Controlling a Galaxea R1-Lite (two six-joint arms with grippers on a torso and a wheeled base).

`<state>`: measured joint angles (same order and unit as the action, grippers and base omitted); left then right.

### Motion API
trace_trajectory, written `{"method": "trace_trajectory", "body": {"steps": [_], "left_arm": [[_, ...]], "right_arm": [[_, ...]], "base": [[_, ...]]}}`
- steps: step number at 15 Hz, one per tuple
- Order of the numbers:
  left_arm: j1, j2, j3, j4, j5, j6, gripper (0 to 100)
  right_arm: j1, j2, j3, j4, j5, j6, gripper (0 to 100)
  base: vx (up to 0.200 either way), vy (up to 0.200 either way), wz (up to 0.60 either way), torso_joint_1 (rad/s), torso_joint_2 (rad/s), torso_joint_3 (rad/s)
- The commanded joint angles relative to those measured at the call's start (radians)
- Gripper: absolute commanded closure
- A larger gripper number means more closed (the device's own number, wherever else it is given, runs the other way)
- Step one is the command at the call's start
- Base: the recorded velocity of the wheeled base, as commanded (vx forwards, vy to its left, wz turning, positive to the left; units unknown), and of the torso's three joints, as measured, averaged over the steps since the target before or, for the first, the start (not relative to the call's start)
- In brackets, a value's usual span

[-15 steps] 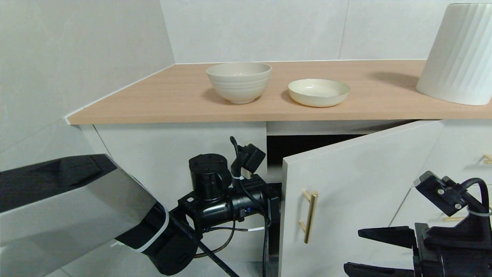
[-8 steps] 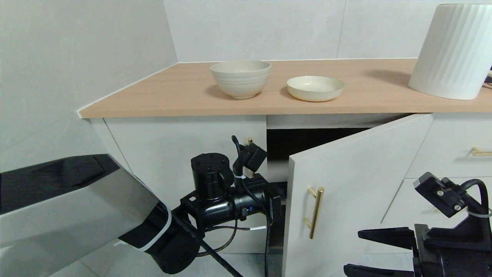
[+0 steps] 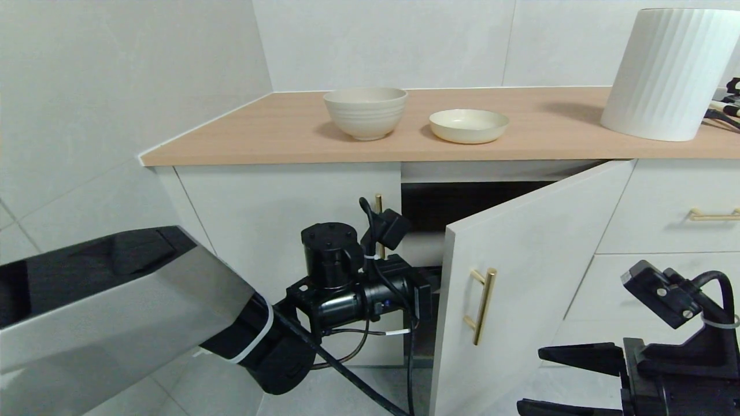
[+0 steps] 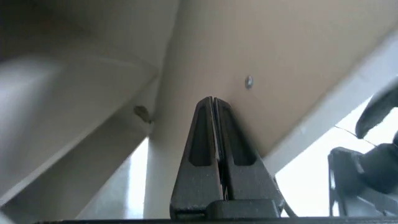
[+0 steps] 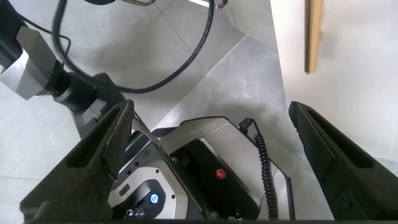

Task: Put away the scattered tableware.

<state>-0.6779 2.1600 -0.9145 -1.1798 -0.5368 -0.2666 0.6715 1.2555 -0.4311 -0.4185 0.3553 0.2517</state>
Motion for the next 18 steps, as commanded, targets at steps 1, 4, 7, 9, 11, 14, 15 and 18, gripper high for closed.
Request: {"method": "trace_trajectory", "body": {"steps": [1, 4, 7, 9, 11, 14, 15, 18], "left_arm": [[-0.003, 0.004, -0.032, 0.025, 0.0, -0.002, 100], [-0.02, -0.003, -0.064, 0.068, 0.0, -0.002, 100], [-0.026, 0.001, -0.087, 0.088, 0.005, -0.002, 100], [-0.029, 0.014, -0.115, 0.108, 0.008, -0.002, 100], [-0.026, 0.047, -0.169, 0.115, 0.021, -0.002, 100], [-0.025, 0.067, -0.196, 0.117, 0.064, -0.002, 100], [-0.028, 0.063, -0.19, 0.117, 0.064, -0.002, 100], [-0.051, 0.038, -0.187, 0.121, 0.098, -0.002, 100]], "right_arm": [[0.0, 0.002, 0.0, 0.0, 0.001, 0.0, 0], [0.0, -0.001, 0.0, 0.0, 0.001, 0.0, 0], [0.0, -0.016, 0.003, 0.0, 0.001, 0.0, 0], [0.0, -0.027, 0.008, 0.0, -0.001, 0.0, 0], [0.002, -0.027, 0.008, 0.0, 0.001, 0.0, 0], [0.002, -0.045, 0.02, 0.0, 0.001, 0.0, 0], [0.002, -0.048, 0.021, 0.0, 0.001, 0.0, 0], [0.034, -0.059, 0.02, 0.0, -0.004, 0.0, 0]], "base": [[0.0, 0.0, 0.0, 0.0, 0.0, 0.0], [0.0, 0.0, 0.0, 0.0, 0.0, 0.0], [-0.2, 0.0, 0.0, 0.014, 0.0, 0.006], [-0.1, 0.0, 0.0, 0.004, 0.0, 0.001], [0.0, 0.0, 0.0, 0.0, 0.0, 0.0], [0.0, 0.0, 0.0, 0.0, 0.0, 0.0], [0.0, 0.0, 0.0, 0.0, 0.0, 0.0], [0.0, 0.0, 0.0, 0.0, 0.0, 0.0]]}}
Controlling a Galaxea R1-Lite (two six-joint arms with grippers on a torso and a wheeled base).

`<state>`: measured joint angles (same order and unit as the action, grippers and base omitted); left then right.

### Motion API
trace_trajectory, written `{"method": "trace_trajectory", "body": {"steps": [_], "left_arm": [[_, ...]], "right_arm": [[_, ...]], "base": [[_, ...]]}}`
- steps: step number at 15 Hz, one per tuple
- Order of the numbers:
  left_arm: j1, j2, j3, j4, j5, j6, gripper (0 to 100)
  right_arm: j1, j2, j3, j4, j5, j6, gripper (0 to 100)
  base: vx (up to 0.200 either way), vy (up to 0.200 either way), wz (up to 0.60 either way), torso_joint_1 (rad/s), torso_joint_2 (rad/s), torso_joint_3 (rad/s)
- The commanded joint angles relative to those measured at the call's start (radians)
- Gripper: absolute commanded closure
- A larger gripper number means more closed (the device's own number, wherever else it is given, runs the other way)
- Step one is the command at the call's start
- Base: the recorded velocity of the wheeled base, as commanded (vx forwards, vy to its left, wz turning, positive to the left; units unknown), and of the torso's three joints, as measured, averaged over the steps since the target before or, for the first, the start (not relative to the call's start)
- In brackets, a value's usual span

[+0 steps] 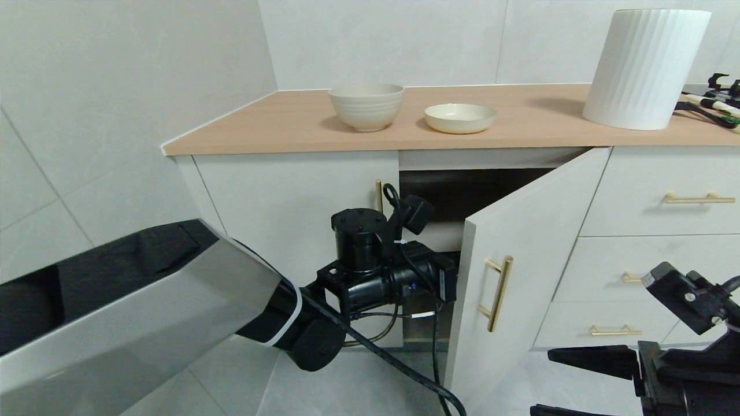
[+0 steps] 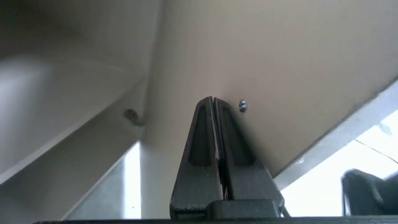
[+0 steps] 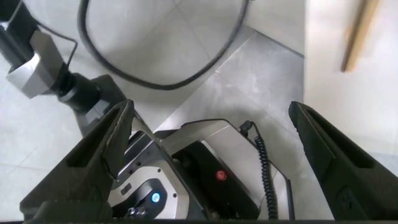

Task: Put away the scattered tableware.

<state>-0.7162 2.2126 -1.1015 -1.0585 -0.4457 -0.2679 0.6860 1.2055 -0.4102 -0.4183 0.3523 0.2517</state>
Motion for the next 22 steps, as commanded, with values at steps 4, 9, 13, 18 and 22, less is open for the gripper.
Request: {"method": "trace_trajectory", "body": {"steps": [4, 9, 13, 18, 22], "left_arm": [[-0.066, -0.036, -0.005, 0.041, 0.025, -0.001, 100], [-0.118, -0.228, 0.121, 0.023, -0.314, -0.252, 100], [-0.051, -0.24, 0.149, 0.025, -0.311, -0.237, 100], [0.107, -0.312, 0.19, 0.051, -0.232, -0.186, 100], [0.241, -0.399, 0.215, 0.246, 0.01, 0.062, 100]], "right_arm": [[0.069, -0.046, 0.001, 0.001, -0.004, 0.0, 0], [0.118, -0.185, 0.019, 0.001, 0.057, -0.029, 0], [0.119, -0.158, 0.018, 0.001, 0.054, -0.034, 0], [0.098, -0.034, -0.024, -0.005, -0.082, -0.031, 0], [0.083, 0.043, -0.078, -0.002, -0.162, -0.034, 0]], "base": [[0.0, 0.0, 0.0, 0.0, 0.0, 0.0], [0.0, 0.0, 0.0, 0.0, 0.0, 0.0], [0.0, 0.0, 0.0, 0.0, 0.0, 0.0], [0.0, 0.0, 0.0, 0.0, 0.0, 0.0], [0.0, 0.0, 0.0, 0.0, 0.0, 0.0]]}}
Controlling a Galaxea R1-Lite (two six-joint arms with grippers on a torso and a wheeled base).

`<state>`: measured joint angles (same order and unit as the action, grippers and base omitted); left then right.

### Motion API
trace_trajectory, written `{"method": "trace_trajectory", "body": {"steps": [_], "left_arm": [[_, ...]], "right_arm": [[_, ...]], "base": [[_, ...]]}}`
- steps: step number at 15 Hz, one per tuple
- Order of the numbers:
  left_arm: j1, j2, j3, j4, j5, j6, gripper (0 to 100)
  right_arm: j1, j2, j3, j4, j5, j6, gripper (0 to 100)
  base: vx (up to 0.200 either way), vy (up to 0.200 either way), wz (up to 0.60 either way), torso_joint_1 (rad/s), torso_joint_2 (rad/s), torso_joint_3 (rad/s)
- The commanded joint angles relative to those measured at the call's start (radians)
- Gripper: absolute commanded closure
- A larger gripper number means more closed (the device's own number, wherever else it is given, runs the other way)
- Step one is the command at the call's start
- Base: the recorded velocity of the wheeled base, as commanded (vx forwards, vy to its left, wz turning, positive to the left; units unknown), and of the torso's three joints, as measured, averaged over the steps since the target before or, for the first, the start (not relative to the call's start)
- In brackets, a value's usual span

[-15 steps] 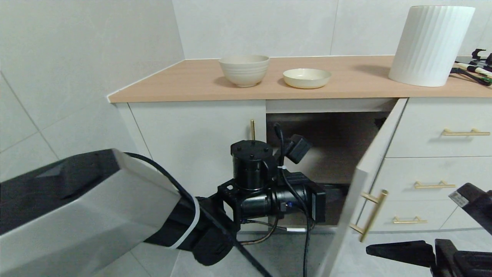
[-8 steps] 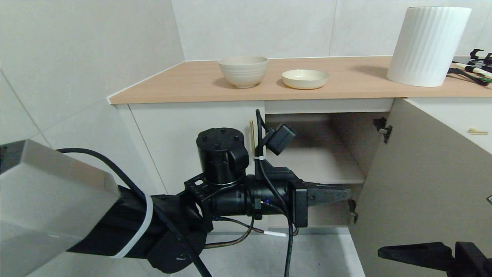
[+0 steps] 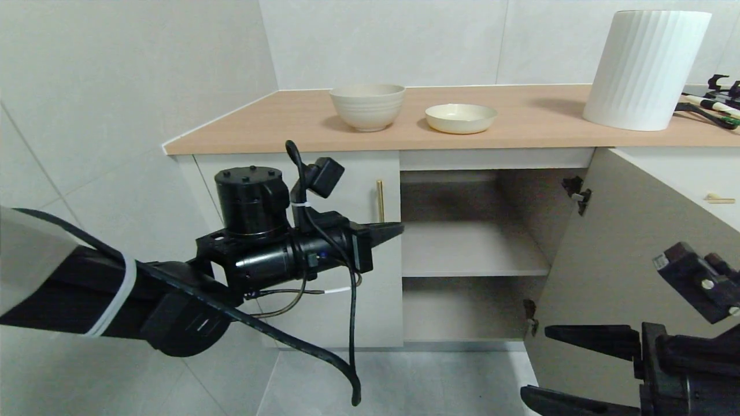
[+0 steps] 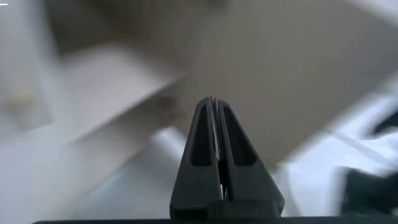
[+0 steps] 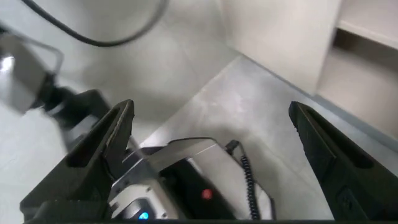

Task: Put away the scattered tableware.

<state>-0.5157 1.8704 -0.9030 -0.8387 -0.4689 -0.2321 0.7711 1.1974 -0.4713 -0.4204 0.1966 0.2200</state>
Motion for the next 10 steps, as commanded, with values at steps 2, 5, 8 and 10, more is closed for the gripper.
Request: {"method": "trace_trajectory", "body": {"steps": [2, 5, 8, 10], "left_arm": [[0.095, -0.154, 0.081, 0.084, 0.078, 0.085, 100], [0.18, -0.35, 0.17, 0.214, 0.09, 0.088, 100], [0.283, -0.502, 0.174, 0.449, 0.092, 0.086, 100], [0.335, -0.553, 0.176, 0.537, 0.102, 0.082, 0]], "right_arm": [[-0.003, 0.102, -0.058, 0.0, -0.085, -0.005, 0], [-0.029, 0.175, -0.167, 0.011, -0.103, -0.021, 0], [-0.065, 0.278, -0.325, 0.069, -0.106, -0.021, 0], [-0.078, 0.338, -0.414, 0.086, -0.108, -0.021, 0]], "base": [[0.0, 0.0, 0.0, 0.0, 0.0, 0.0], [0.0, 0.0, 0.0, 0.0, 0.0, 0.0], [0.0, 0.0, 0.0, 0.0, 0.0, 0.0], [0.0, 0.0, 0.0, 0.0, 0.0, 0.0]]}}
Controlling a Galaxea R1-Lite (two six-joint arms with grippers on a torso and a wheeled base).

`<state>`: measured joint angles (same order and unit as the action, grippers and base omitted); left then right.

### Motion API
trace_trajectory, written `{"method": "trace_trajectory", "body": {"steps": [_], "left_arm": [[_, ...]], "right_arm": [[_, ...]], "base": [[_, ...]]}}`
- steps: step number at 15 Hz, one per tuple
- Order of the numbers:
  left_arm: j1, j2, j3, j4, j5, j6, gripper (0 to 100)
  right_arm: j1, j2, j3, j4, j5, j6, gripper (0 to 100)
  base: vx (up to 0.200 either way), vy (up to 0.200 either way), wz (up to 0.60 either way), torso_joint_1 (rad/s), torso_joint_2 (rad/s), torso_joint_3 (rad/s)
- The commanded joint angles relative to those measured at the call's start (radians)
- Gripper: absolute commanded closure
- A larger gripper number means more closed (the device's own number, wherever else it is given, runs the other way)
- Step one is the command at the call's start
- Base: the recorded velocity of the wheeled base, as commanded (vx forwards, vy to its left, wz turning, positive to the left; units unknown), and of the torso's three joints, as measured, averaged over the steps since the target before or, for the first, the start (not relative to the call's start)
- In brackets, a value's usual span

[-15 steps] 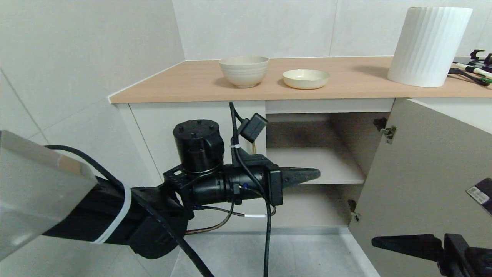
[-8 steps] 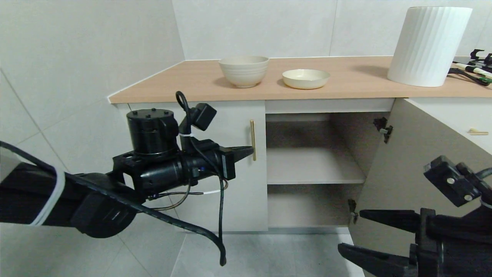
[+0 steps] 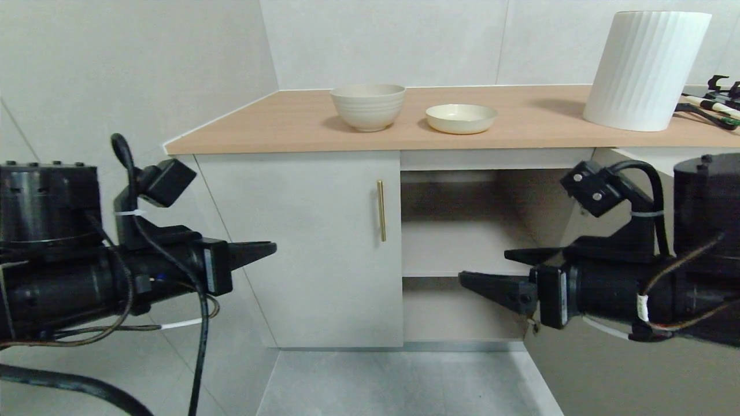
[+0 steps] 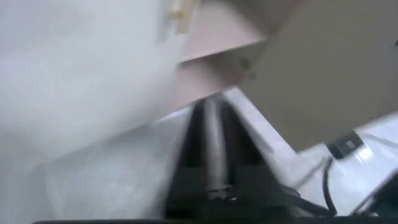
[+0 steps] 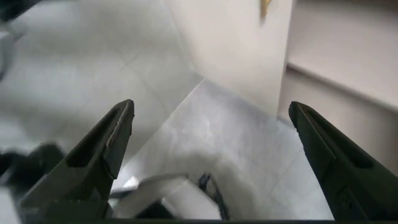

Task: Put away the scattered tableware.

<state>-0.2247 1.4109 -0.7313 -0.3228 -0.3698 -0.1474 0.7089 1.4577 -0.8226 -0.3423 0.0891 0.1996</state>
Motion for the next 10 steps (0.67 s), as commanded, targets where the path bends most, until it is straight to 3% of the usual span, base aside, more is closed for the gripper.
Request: {"method": "trace_trajectory", "body": {"steps": [1, 2, 3, 4, 10], "left_arm": [[0.065, -0.098, 0.004, 0.024, 0.008, -0.004, 0], [0.065, -0.098, 0.004, 0.024, 0.008, -0.004, 0], [0.105, -0.104, 0.0, 0.019, 0.012, -0.007, 0], [0.108, -0.099, -0.004, 0.019, 0.012, -0.007, 0], [0.11, -0.105, -0.02, 0.016, 0.103, -0.001, 0]], "right_arm": [[-0.016, 0.084, -0.092, 0.029, 0.0, 0.0, 0], [-0.016, 0.084, -0.092, 0.029, 0.0, 0.0, 0], [-0.02, 0.07, -0.191, 0.189, -0.012, 0.003, 0], [-0.028, 0.07, -0.239, 0.25, -0.046, 0.009, 0], [-0.043, 0.026, -0.216, 0.264, -0.106, 0.052, 0]], "base": [[0.0, 0.0, 0.0, 0.0, 0.0, 0.0], [0.0, 0.0, 0.0, 0.0, 0.0, 0.0], [0.0, 0.0, 0.0, 0.0, 0.0, 0.0], [0.0, 0.0, 0.0, 0.0, 0.0, 0.0], [0.0, 0.0, 0.0, 0.0, 0.0, 0.0]]}}
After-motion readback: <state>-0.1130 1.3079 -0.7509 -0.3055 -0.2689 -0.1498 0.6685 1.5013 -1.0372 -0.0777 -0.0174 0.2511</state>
